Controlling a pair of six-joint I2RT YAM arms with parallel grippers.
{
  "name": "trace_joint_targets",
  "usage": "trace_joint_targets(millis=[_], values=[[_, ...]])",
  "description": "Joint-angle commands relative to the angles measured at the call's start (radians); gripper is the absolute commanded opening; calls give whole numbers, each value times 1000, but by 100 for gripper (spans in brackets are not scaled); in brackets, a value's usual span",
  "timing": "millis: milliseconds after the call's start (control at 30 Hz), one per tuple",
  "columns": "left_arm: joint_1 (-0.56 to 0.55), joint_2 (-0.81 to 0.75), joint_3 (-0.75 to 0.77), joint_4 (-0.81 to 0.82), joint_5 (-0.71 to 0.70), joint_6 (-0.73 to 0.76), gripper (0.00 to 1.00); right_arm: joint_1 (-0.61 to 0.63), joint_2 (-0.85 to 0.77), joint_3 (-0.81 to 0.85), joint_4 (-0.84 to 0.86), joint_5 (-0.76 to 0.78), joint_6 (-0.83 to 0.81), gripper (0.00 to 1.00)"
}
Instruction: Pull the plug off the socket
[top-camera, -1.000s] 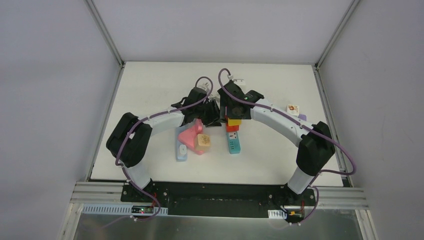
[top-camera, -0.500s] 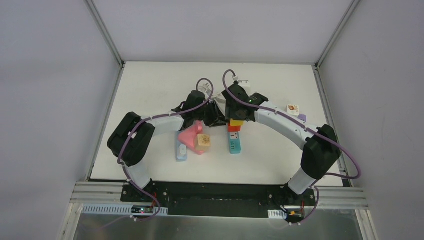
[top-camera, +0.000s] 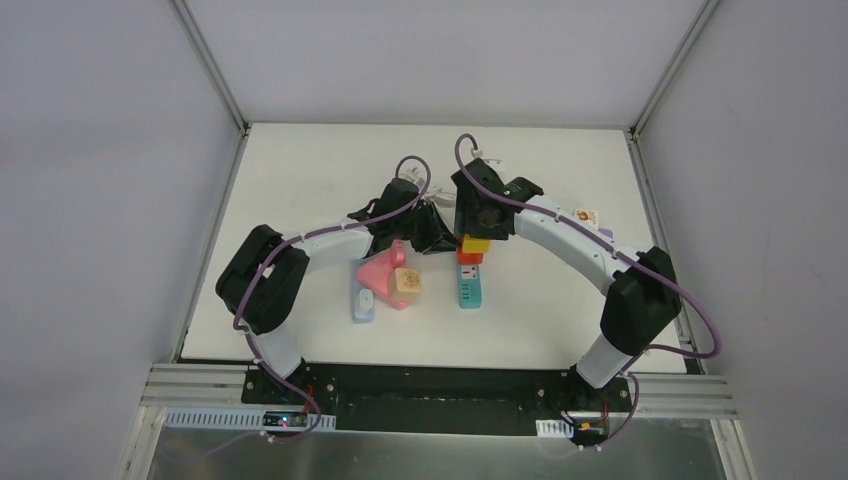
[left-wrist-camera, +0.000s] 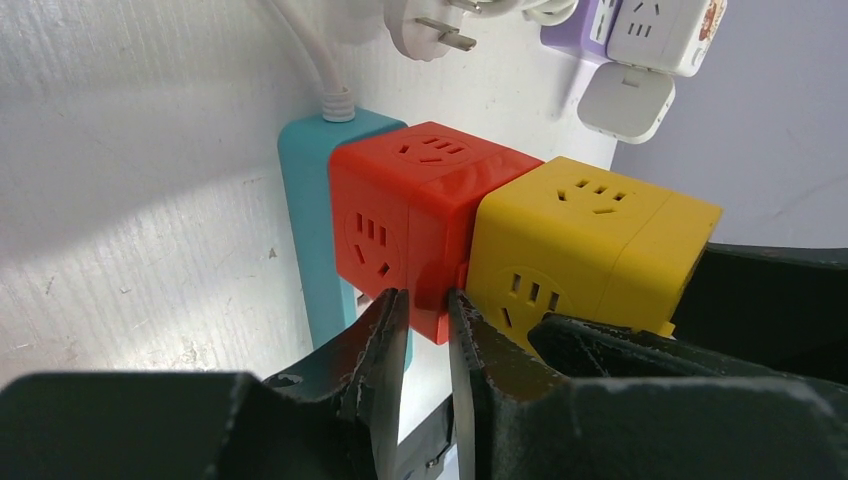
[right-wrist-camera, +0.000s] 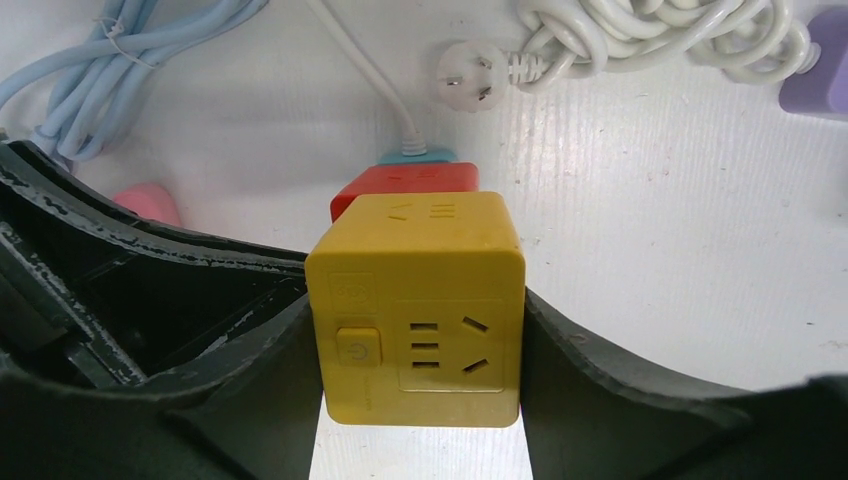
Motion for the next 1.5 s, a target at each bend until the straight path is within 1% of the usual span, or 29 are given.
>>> trace_joint_targets(millis=[0, 100, 200, 267, 333, 433, 467, 533, 567, 633, 667, 733, 767, 933, 1000, 1067, 1200, 1267, 1400, 1467], values=[[-64, 46, -7, -166, -50, 28, 22, 58, -23, 59, 176, -2, -2, 0], [-66, 47, -6, -185, -55, 29, 22, 62, -22, 16, 160, 102, -42, 0], [-66, 50, -10, -193, -62, 29, 22, 60, -37, -1, 160, 121, -54, 0], [-66, 53, -9, -196, -62, 27, 22, 47, -51, -2, 170, 69, -39, 0], [-66, 55, -8, -198, -62, 25, 22, 1, -77, -6, 185, -42, 8, 0], [-66, 52, -10, -203, -66, 26, 22, -56, -122, -54, 260, -211, 60, 0], [-66, 52, -11, -206, -68, 27, 22, -57, -127, -63, 271, -224, 61, 0], [-66, 56, -8, -208, -67, 28, 21, -28, -108, -43, 246, -164, 20, 0], [-66, 59, -6, -210, -67, 28, 21, -2, -92, -32, 229, -107, -14, 0], [-68, 61, -4, -212, -70, 28, 21, 47, -61, -14, 178, 54, -80, 0], [-68, 62, -4, -213, -71, 28, 21, 52, -50, -11, 153, 112, -99, 0], [-68, 60, -6, -215, -72, 29, 21, 48, -63, -32, 162, 153, -139, 0], [-69, 60, -8, -217, -74, 30, 21, 38, -79, -43, 177, 139, -143, 0], [-70, 63, -2, -224, -80, 30, 20, -45, -202, -115, 323, -132, -90, 0], [-71, 66, 2, -232, -82, 30, 20, -59, -234, -145, 358, -182, -72, 0], [-72, 69, 8, -242, -85, 32, 20, -38, -236, -157, 354, -158, -81, 0], [-78, 80, 22, -259, -87, 32, 19, 59, -193, -137, 295, 28, -170, 0], [-81, 85, 29, -269, -90, 32, 19, 72, -180, -122, 279, 61, -193, 0], [-84, 89, 37, -285, -97, 31, 19, 67, -210, -112, 312, 28, -207, 0], [-85, 89, 38, -285, -96, 30, 19, 43, -233, -116, 344, -61, -183, 0]])
